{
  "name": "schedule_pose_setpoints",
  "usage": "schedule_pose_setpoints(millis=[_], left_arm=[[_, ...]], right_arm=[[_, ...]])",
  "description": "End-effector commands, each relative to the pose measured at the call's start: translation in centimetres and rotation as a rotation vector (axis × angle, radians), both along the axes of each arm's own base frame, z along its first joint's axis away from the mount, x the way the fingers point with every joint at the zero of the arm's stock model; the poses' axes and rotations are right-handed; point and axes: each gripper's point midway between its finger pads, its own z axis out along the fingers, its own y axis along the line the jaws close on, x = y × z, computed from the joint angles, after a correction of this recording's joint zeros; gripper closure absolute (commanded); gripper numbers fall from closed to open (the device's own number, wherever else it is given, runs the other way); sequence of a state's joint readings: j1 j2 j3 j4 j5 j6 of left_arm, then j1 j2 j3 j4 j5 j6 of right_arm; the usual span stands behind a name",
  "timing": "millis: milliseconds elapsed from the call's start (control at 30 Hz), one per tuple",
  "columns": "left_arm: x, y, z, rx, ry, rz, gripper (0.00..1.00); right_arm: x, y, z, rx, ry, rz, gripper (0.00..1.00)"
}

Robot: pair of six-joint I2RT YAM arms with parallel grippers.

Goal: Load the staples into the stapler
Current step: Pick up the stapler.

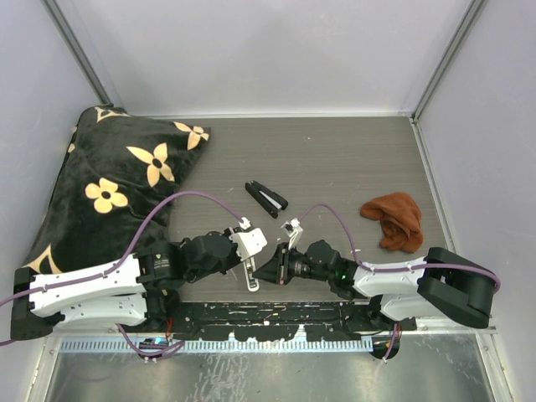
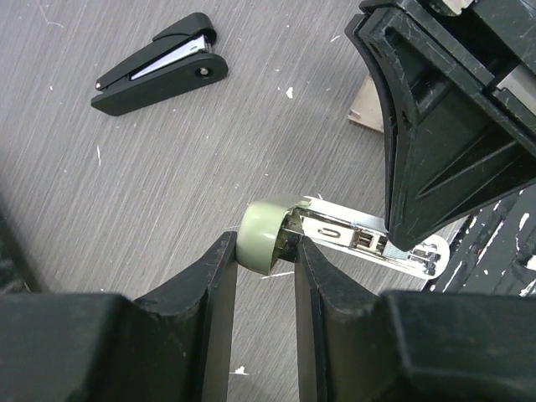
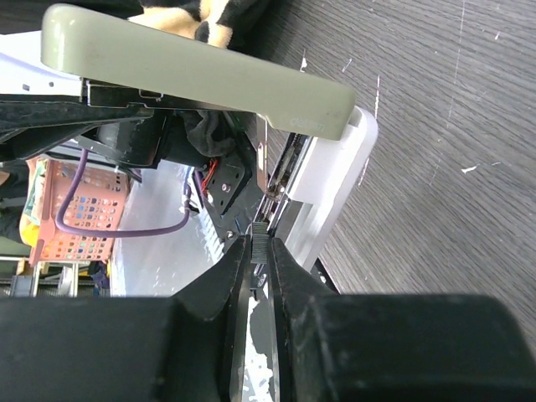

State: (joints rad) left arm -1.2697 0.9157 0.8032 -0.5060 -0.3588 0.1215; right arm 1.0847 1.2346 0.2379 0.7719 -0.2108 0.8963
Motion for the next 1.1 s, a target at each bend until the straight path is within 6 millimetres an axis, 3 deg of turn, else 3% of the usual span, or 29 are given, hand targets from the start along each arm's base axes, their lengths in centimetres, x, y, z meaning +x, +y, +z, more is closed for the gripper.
schedule_pose_setpoints(millis=[0, 533, 733, 1067], left_arm=[[0.0, -2.3, 3.1, -0.159, -0.025, -0.027, 1.0], [-3.0, -5.1, 2.2, -0.186, 0.154, -0.144, 1.0], [-1.9, -4.4, 1.6, -0.144, 0.112, -0.096, 1.0], [1.1, -2.3, 2.1, -0.093, -0.013, 0.053, 1.0]], right_arm=[[-0.4, 0.6, 3.8, 0.141, -0.083, 0.033, 0.81], [-0.6, 0.3, 5.8, 0.191, -0.175, 0.036, 0.81], [-0.3, -0.4, 6.6, 0.182, -0.205, 0.01, 0.81], [0.2, -1.5, 5.7, 0.112, -0.177, -0.04, 0.81]])
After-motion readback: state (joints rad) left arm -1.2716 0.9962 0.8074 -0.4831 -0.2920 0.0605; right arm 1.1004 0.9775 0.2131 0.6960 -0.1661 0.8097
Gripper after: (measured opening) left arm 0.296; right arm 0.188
